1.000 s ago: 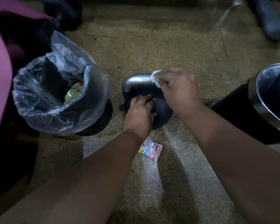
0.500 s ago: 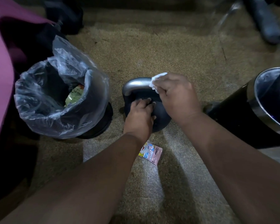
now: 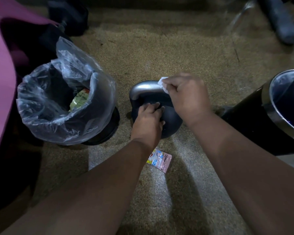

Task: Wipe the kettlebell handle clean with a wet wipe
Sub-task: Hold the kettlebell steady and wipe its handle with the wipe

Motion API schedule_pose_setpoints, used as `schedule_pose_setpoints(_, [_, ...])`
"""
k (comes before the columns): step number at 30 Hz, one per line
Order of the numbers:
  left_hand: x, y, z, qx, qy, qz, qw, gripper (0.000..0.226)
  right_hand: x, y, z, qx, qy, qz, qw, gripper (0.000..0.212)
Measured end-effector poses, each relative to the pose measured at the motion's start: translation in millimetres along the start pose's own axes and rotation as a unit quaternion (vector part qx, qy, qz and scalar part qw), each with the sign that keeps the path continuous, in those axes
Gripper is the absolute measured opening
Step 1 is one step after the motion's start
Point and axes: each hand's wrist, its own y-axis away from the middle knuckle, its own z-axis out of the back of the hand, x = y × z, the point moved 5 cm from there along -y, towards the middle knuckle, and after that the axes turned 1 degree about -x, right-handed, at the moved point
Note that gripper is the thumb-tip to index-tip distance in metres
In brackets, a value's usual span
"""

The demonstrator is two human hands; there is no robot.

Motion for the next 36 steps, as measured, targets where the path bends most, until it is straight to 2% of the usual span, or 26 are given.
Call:
schedule_pose_setpoints(4, [0, 0, 0, 0.004, -0.002, 0.003, 1.000, 0.050, 8, 13, 3, -0.017, 0.005, 0.045, 0.999, 0.014])
schedule_pose_setpoints(8, [0, 0, 1, -0.007, -0.004, -0.002, 1.000, 0.050, -3, -2, 0, -0.005, -0.006, -0.018, 1.000, 0.016])
schedule_pose_setpoints(13, [-1, 0, 2, -0.007, 0.000, -0.003, 1.000, 0.051, 3, 13, 6, -0.024, -0.005, 0.014, 1.000, 0.015])
schedule_pose_setpoints(17, [-1, 0, 2, -0.007, -0.001, -0.002, 1.000, 0.051, -5, -1, 3, -0.012, -0.020, -0.036, 0.999, 0.017])
schedule_pose_setpoints(22, [-1, 1, 2, -0.001, -0.002, -0.003, 1.000, 0.050, 1, 14, 4, -0.031, -0.031, -0.008, 0.999, 0.015])
schedule_pose_setpoints(26, [0, 0, 1, -0.003, -0.006, -0.005, 1.000, 0.051, -5, 0, 2, -0.014, -0.016, -0.038, 0.999, 0.016])
schedule_pose_setpoints(32, [0, 0, 1, 0.004, -0.007, -0.003, 1.000, 0.050, 3, 15, 3, -0.032, 0.004, 0.023, 0.999, 0.017])
schedule_pose_setpoints(36, [1, 0, 0, 0.002, -0.006, 0.000, 1.000, 0.052, -2, 8, 2, -0.030, -0.002, -0.007, 1.000, 0.015])
